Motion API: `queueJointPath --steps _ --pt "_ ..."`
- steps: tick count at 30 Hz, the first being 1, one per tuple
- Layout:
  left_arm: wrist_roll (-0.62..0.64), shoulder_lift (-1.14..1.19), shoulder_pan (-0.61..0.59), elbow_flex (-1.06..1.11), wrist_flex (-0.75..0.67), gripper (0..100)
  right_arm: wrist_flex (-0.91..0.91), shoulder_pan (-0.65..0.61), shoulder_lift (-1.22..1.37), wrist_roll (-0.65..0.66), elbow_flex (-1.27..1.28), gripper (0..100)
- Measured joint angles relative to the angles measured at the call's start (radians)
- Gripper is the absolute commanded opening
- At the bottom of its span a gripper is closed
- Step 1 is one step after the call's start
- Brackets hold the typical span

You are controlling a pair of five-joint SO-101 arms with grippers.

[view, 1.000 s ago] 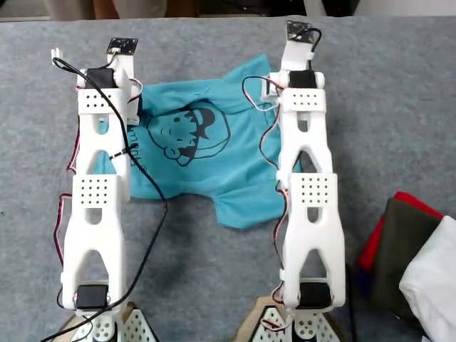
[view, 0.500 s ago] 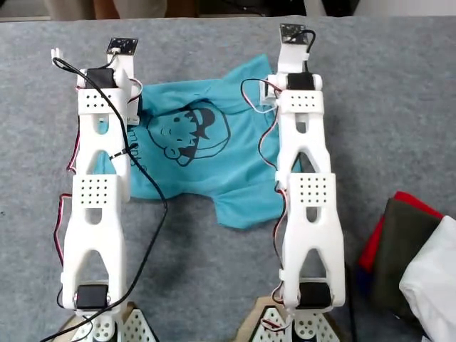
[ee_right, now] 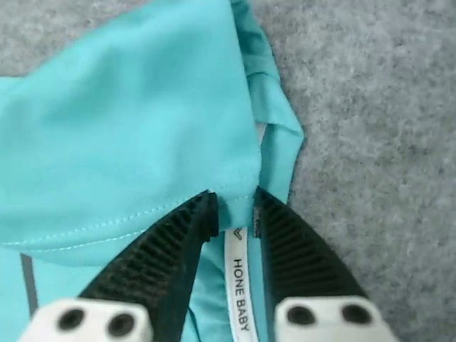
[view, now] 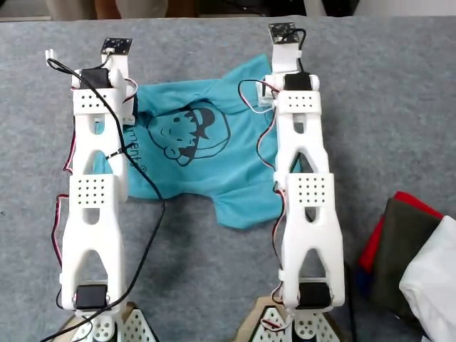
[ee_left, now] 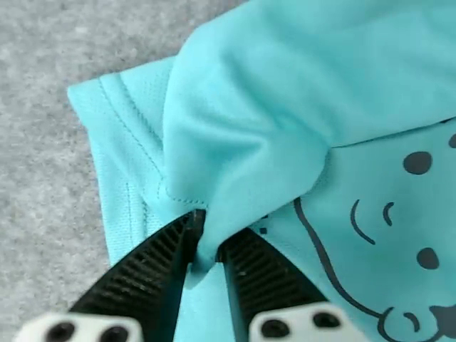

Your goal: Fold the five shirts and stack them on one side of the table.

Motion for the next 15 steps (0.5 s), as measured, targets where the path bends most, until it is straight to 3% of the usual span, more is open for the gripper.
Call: queueJointPath --steps 11,15 --pt "0.000 0.000 0.000 0.000 0.000 2 0.037 0.000 0.000 0.000 0.000 0.5" --pt "0.089 0.000 -0.018 -0.038 0.000 2 0.091 0.006 0.000 0.000 -0.057 0.5"
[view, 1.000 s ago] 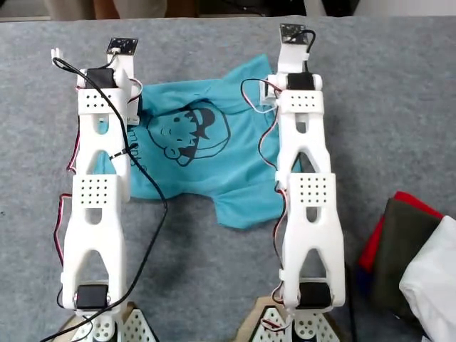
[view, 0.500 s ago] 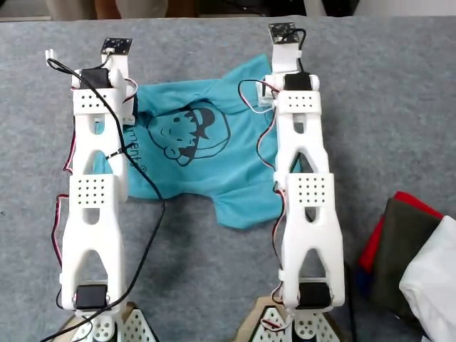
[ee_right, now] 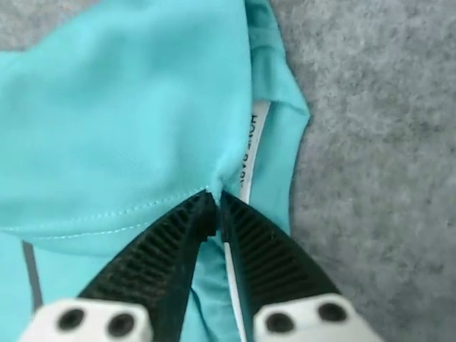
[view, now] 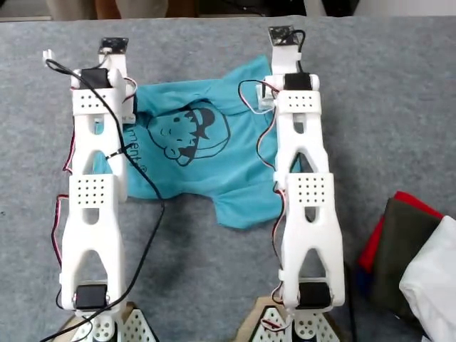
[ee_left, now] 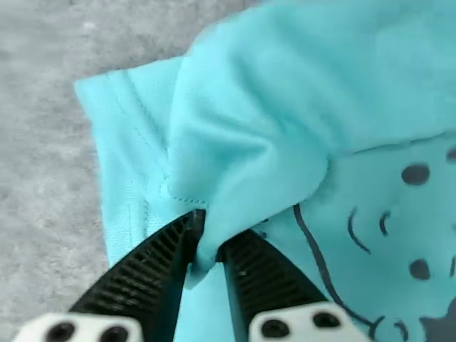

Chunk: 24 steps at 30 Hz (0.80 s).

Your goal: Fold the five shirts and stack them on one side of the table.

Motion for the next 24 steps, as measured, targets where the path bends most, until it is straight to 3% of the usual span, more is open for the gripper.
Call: queueJointPath --steps 7,16,24 --pt "0.037 -0.064 -0.026 -0.014 0.000 2 0.172 0.035 -0.077 0.052 -0.226 0.5" --pt "0.000 -0.273 -0.049 0.009 0.003 2 0.419 0.103 -0.325 0.155 -0.241 0.5" --pt "-0.123 -0.611 -0.040 0.528 0.003 2 0.466 0.149 -0.508 0.258 -0.060 0.5"
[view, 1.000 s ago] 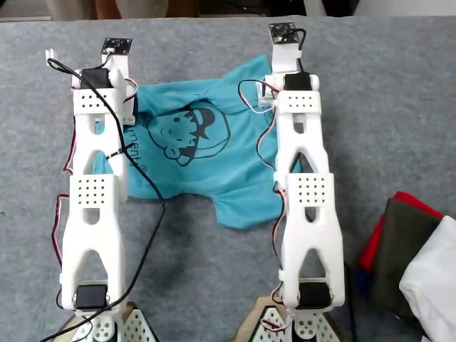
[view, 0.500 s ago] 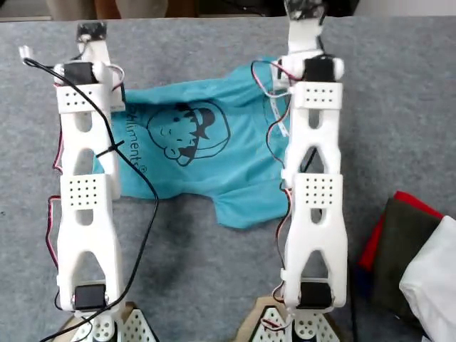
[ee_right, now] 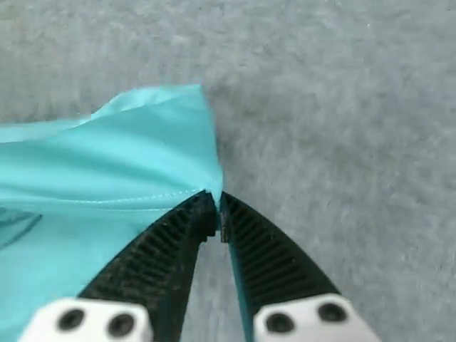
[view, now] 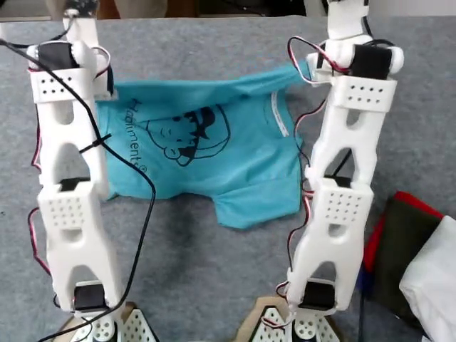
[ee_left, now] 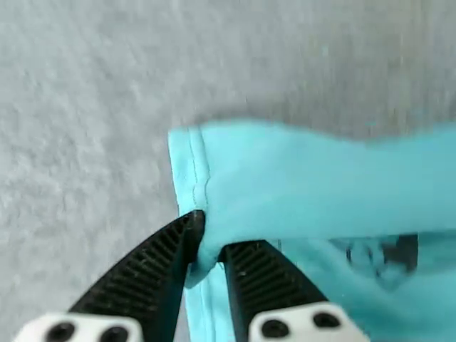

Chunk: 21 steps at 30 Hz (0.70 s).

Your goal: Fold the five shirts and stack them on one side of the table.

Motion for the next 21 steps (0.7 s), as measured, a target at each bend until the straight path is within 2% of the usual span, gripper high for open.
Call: queueJointPath --steps 4,9,15,21 --pt "-0.034 -0.133 0.000 0.270 -0.029 2 0.000 -0.003 -0.141 0.041 0.273 0.5" --pt "-0.041 -0.157 -0.008 0.459 -0.147 2 0.000 -0.031 -0.344 0.084 0.629 0.5" --pt "-0.100 -0.157 -0.060 0.480 -0.253 2 -0.029 -0.031 -0.539 0.147 1.011 0.5" --pt "-0.146 -0.157 -0.061 0.480 -0.273 2 -0.087 -0.044 -0.779 0.207 1.375 0.5"
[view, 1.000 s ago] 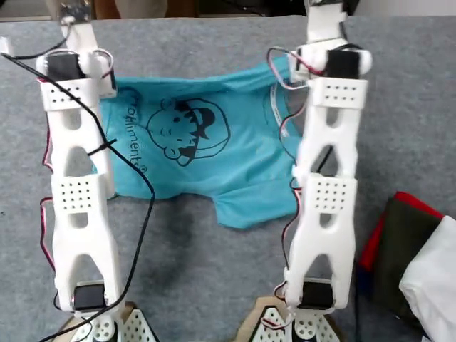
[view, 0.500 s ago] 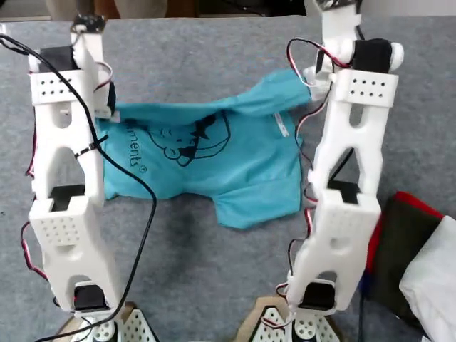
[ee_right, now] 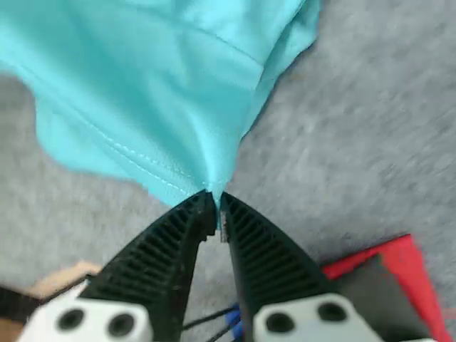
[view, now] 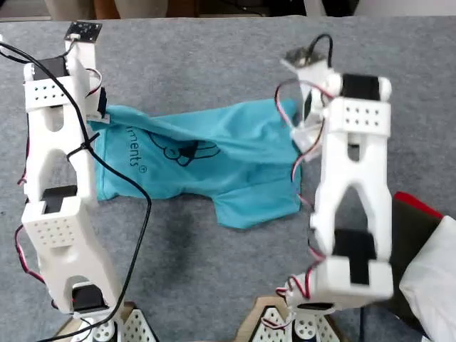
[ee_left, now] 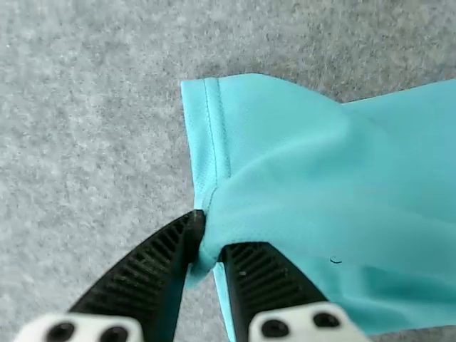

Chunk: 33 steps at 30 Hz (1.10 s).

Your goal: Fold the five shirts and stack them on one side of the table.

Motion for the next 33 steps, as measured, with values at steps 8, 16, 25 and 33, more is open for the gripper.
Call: queueJointPath --steps 8,16,25,33 --pt "-0.069 -0.005 -0.002 0.129 0.055 2 -0.106 -0.002 -0.296 0.031 0.470 0.5" --pt "-0.133 -0.006 -0.037 0.261 0.069 2 -0.123 0.054 -0.368 0.080 0.641 0.5" --pt "-0.226 -0.006 -0.084 0.348 0.069 2 -0.123 0.080 -0.374 0.110 0.651 0.5" --pt "-0.316 -0.057 -0.101 0.351 0.149 2 -0.081 0.052 -0.374 0.143 0.638 0.5"
